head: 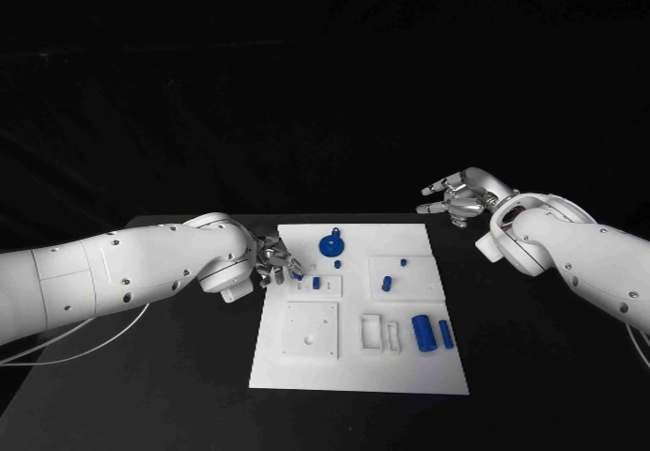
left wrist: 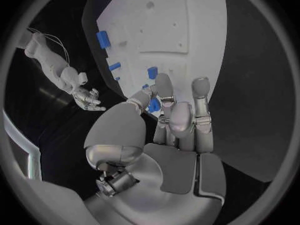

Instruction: Assemble the parts on the task board

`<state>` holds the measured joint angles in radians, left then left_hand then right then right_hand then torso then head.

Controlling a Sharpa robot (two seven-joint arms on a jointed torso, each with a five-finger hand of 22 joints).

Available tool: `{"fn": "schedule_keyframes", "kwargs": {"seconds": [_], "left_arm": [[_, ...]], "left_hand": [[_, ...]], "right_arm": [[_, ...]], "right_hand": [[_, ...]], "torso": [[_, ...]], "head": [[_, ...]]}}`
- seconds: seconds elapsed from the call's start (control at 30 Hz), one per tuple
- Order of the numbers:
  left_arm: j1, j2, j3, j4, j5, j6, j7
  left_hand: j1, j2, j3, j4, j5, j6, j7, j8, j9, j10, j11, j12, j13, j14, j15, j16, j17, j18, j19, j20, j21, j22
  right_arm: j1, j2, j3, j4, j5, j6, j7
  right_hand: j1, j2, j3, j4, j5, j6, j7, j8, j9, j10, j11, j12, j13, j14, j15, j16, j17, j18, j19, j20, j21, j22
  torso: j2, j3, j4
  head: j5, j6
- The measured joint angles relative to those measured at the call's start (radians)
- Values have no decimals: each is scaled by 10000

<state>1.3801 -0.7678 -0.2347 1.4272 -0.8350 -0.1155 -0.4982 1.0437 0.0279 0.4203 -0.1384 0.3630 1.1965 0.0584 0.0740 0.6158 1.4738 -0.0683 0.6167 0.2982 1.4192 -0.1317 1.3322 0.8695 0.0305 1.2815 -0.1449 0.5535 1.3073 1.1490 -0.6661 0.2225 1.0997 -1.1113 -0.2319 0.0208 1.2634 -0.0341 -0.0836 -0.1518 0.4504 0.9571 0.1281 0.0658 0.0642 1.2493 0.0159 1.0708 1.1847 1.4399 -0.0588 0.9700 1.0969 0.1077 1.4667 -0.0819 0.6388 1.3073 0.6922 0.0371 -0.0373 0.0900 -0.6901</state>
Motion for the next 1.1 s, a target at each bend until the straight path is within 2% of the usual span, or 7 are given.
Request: {"fn": "schedule_keyframes", "kwargs": {"seconds": [0.23,0.7,1.1], "left_arm": [[-163,-75,-43,220,-299,-311,-15],[-345,-48,-55,264,-645,-472,-225],[-378,14,-51,228,-757,-547,-344]], "left_hand": [[1,1,-1,2,-2,0,0,23,5,0,0,174,67,63,-33,147,119,1,0,0,117,8],[-49,47,-4,3,40,0,1,36,10,0,0,174,81,79,-17,147,54,0,-1,1,155,6],[-53,42,40,15,38,1,1,22,227,0,0,174,80,79,-14,147,37,0,-1,1,155,4]], "right_arm": [[-8,-19,0,10,0,7,-1],[-13,-31,0,15,0,13,-7],[-14,-37,0,24,0,17,-9]], "right_hand": [[0,0,0,0,66,0,0,0,0,0,0,0,1,0,0,-40,0,-1,0,0,0,0],[1,-1,0,0,66,0,0,0,0,0,0,0,1,0,0,-40,0,0,0,0,0,0],[1,-1,0,0,66,29,-30,0,0,1,1,0,2,0,0,-39,0,0,0,0,0,0]], "torso": [[15,-3,-8],[17,2,-15],[15,1,-14]], "head": [[40,-14],[48,-53],[30,-44]]}}
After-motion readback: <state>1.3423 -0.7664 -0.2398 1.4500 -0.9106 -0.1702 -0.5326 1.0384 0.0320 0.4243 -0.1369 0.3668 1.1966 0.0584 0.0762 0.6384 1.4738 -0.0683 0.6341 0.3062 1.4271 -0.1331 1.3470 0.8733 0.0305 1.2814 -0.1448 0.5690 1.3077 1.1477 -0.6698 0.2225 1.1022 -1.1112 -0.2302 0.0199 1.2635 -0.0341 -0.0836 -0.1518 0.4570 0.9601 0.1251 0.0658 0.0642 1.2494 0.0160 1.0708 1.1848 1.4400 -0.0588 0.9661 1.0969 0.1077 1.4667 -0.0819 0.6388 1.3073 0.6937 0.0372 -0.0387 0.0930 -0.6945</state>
